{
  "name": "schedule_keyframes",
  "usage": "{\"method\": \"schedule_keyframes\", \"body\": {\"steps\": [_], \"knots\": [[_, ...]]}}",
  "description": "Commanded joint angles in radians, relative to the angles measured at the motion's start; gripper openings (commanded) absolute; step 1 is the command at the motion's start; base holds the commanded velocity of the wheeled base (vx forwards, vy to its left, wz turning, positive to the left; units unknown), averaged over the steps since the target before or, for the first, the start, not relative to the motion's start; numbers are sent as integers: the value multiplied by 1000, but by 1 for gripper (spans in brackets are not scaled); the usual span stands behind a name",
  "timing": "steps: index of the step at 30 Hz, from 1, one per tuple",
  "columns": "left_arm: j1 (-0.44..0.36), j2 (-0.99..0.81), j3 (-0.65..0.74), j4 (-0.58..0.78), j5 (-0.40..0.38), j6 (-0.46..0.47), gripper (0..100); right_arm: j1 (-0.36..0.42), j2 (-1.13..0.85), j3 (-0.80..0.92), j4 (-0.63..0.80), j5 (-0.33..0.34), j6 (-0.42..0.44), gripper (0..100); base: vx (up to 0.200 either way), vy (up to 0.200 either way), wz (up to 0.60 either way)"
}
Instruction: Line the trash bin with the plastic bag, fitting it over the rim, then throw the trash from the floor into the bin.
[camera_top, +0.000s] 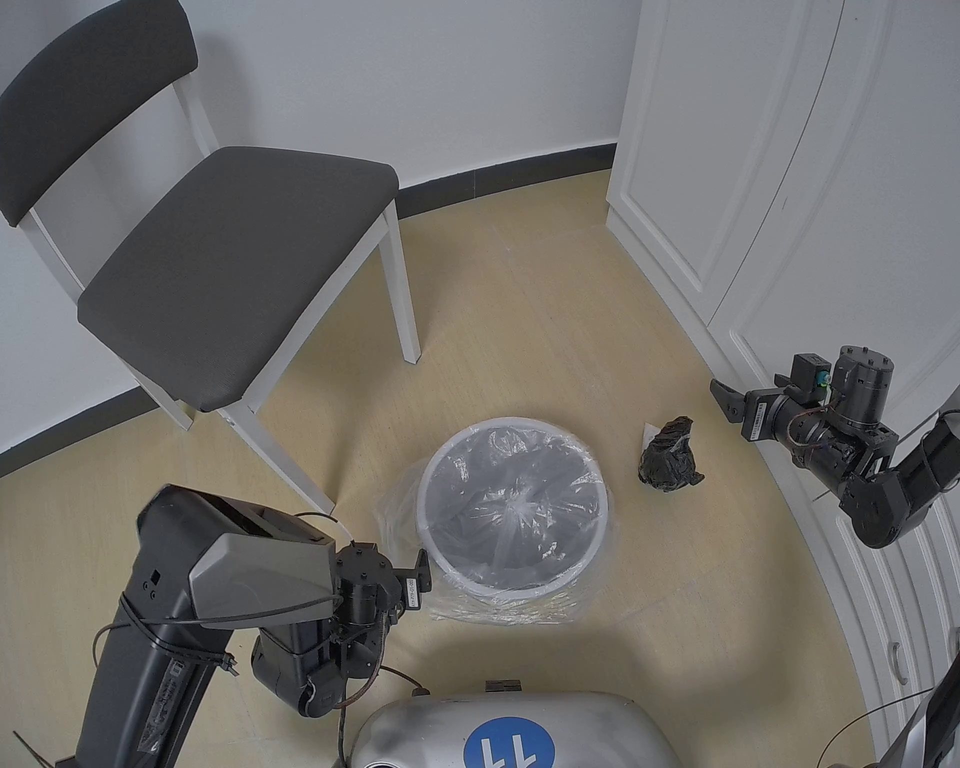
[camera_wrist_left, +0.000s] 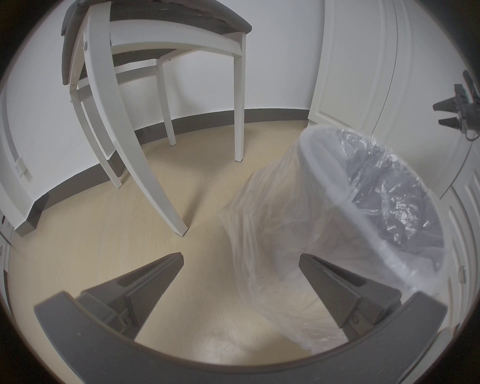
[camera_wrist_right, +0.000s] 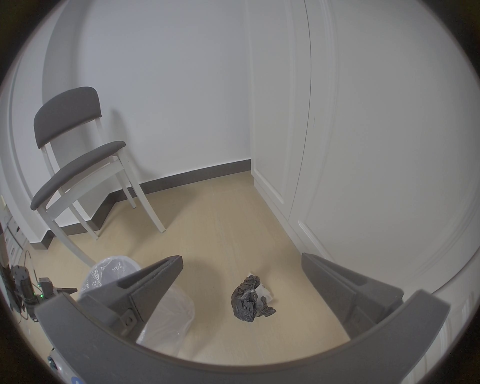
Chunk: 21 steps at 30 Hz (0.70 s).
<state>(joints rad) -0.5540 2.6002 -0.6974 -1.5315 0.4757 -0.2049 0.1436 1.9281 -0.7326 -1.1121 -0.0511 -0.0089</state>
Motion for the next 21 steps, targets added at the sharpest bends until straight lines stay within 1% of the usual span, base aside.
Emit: {"method": "schedule_keyframes", "body": {"steps": [1, 6, 13, 15, 17, 18, 19, 21], "knots": [[2, 69, -48, -1, 6, -5, 100, 8, 11, 5, 0, -1, -2, 100, 0, 0, 0], [8, 69, -51, -1, 32, -5, 100, 16, 9, 13, -2, -1, -3, 100, 0, 0, 0], [20, 61, -42, -1, 35, -1, 100, 22, 6, 25, -2, -1, -25, 100, 0, 0, 0], [40, 24, -24, -2, 34, 5, 100, 54, -34, 78, -32, -10, -45, 100, 0, 0, 0], [45, -12, 3, -2, 27, 4, 100, 114, -93, 160, -95, -15, -79, 100, 0, 0, 0], [45, -12, 3, -2, 27, 4, 100, 114, -93, 160, -95, -15, -79, 100, 0, 0, 0], [45, -45, 33, -4, 21, 5, 100, 165, -149, 252, -153, -21, -134, 100, 0, 0, 0], [40, -78, 59, -4, 17, 9, 100, 205, -202, 337, -212, -44, -207, 100, 0, 0, 0]]}}
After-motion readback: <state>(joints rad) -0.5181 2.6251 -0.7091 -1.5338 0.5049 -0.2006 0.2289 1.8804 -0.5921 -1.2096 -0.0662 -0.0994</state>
